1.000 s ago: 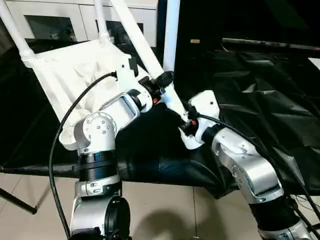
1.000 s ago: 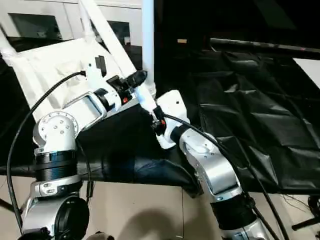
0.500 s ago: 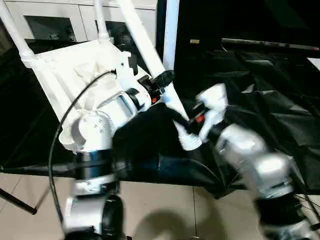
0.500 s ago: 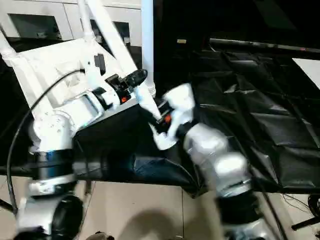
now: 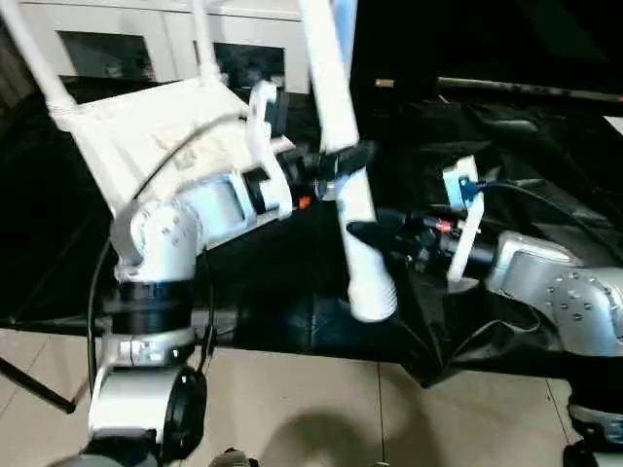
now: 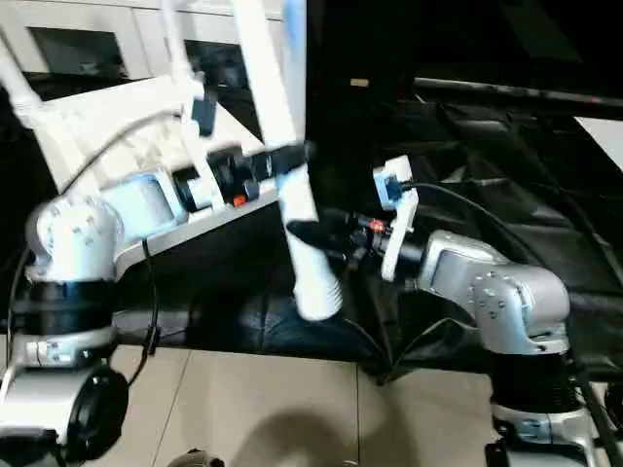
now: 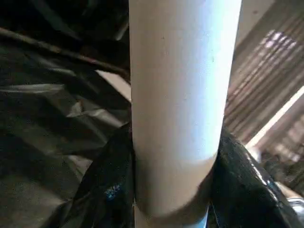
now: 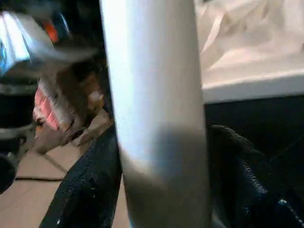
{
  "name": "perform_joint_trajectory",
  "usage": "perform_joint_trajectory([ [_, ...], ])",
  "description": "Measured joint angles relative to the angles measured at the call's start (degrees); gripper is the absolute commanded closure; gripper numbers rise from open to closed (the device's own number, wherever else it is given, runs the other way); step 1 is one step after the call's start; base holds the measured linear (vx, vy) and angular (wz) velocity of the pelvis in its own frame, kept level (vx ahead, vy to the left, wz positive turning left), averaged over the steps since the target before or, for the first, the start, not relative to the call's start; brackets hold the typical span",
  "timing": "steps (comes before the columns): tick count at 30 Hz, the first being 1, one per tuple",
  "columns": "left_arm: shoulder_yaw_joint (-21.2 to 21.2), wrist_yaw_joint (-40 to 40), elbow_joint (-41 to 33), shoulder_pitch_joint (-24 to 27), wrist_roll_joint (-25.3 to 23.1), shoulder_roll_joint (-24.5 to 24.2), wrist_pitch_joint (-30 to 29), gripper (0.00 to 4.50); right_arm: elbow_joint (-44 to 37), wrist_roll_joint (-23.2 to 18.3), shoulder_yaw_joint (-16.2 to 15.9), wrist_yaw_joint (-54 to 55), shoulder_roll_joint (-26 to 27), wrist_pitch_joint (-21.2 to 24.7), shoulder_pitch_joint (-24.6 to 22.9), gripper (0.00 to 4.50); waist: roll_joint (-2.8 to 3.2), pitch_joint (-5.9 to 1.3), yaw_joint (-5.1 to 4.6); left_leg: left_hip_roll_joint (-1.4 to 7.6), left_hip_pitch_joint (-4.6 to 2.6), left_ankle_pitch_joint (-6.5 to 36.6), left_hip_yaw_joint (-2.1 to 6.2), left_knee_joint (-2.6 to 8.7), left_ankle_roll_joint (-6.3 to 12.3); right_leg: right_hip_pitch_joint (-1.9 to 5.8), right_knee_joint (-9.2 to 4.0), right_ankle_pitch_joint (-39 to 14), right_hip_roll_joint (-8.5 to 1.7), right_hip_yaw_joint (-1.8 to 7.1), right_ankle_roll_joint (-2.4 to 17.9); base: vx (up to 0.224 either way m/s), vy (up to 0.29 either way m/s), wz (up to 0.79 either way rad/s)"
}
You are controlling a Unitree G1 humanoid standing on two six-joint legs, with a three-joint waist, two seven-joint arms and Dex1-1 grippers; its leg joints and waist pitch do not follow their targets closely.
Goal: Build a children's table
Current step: Pick table leg
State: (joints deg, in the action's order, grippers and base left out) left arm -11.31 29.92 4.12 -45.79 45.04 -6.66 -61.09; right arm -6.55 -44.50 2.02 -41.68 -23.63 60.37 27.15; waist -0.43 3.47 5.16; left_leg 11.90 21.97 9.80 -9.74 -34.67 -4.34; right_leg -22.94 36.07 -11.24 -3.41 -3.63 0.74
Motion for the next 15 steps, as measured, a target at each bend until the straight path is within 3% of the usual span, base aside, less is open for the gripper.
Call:
perform_joint_trajectory([
  [7, 0.0, 0.5, 0.0, 0.0, 0.3, -0.4, -0.2, 2.69, -0.3, 0.3, -1.4, 0.3, 0.1, 0.2, 0.0, 2.40, -0.03, -0.01, 0.03, 0.00, 0.02, 0.0, 0.00, 0.00, -0.02, -0.01, 0.00, 0.0, -0.01, 0.00, 0.0, 0.000, 0.000, 0.00],
  [12, 0.0, 0.7, 0.0, 0.1, 0.3, -1.0, 0.0, 2.69, -0.9, 0.9, -2.0, 1.3, 0.8, -0.5, 0.0, 2.48, -0.03, -0.01, 0.03, 0.00, 0.02, 0.0, 0.00, 0.00, -0.04, -0.02, 0.00, 0.0, -0.01, 0.00, 0.0, 0.000, 0.000, 0.00],
  [13, 0.1, 0.7, 0.1, 0.1, 0.0, -1.0, 0.8, 2.13, -1.1, 1.6, -2.1, 1.6, 1.3, -1.1, 0.0, 2.49, -0.04, -0.01, 0.02, 0.00, 0.03, 0.0, 0.00, 0.00, -0.04, -0.02, 0.00, 0.0, -0.01, 0.00, 0.0, 0.000, 0.000, 0.00],
  [15, 0.4, -0.4, 0.5, 0.1, -1.2, -0.6, 2.3, 1.99, -1.1, 2.7, -2.4, 3.1, 2.4, -2.4, 0.0, 2.50, -0.04, -0.02, 0.00, 0.00, 0.02, 0.0, 0.00, 0.00, -0.07, -0.01, 0.00, 0.0, -0.01, 0.00, 0.0, 0.000, 0.000, 0.00],
])
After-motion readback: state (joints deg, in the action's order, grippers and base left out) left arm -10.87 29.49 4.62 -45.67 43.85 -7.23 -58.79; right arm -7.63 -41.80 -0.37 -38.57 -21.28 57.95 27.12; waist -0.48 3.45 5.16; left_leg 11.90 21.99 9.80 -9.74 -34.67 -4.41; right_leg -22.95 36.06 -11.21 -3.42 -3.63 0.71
